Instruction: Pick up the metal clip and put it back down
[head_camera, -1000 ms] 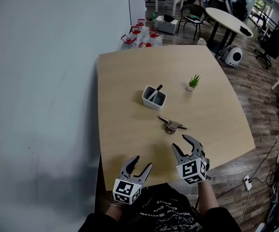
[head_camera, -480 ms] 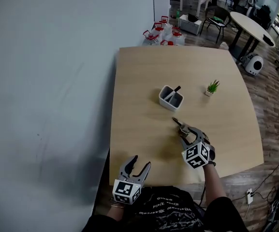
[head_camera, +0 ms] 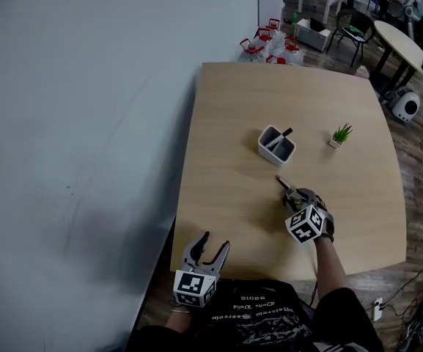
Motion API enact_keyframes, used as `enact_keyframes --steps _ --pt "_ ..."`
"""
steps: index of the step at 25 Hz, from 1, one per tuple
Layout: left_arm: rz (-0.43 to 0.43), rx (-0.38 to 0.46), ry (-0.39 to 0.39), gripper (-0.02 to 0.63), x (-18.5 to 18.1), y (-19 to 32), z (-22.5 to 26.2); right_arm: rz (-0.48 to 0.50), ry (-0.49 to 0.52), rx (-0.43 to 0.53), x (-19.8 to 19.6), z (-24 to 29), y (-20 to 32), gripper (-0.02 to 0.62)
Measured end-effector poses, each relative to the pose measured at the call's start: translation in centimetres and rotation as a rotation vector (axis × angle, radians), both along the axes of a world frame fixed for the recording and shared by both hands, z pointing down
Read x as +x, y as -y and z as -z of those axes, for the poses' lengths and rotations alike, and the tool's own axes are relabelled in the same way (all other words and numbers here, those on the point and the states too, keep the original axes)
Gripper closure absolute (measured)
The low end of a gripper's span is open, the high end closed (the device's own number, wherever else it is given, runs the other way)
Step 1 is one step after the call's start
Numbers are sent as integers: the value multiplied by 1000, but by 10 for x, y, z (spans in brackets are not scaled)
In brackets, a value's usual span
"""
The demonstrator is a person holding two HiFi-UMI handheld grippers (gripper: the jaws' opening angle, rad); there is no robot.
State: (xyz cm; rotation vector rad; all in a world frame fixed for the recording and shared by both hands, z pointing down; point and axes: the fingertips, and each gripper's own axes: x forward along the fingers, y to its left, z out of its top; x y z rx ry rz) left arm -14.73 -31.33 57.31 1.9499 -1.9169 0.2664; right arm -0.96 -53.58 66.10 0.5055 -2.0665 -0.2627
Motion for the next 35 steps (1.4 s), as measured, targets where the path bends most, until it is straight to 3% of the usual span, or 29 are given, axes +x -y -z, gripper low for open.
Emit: enact_keyframes --steps 8,16,24,35 --pt "25 -16 12 359 0 -1 -2 46 -25 12 -2 -11 1 491" --pt "37 -14 8 359 3 -2 -2 3 49 63 0 10 15 578" --pt "22 -4 17 359 10 -3 2 -35 105 24 3 22 11 580" --pt "-40 28 1 359 19 -6 11 -110 268 55 11 93 -16 580"
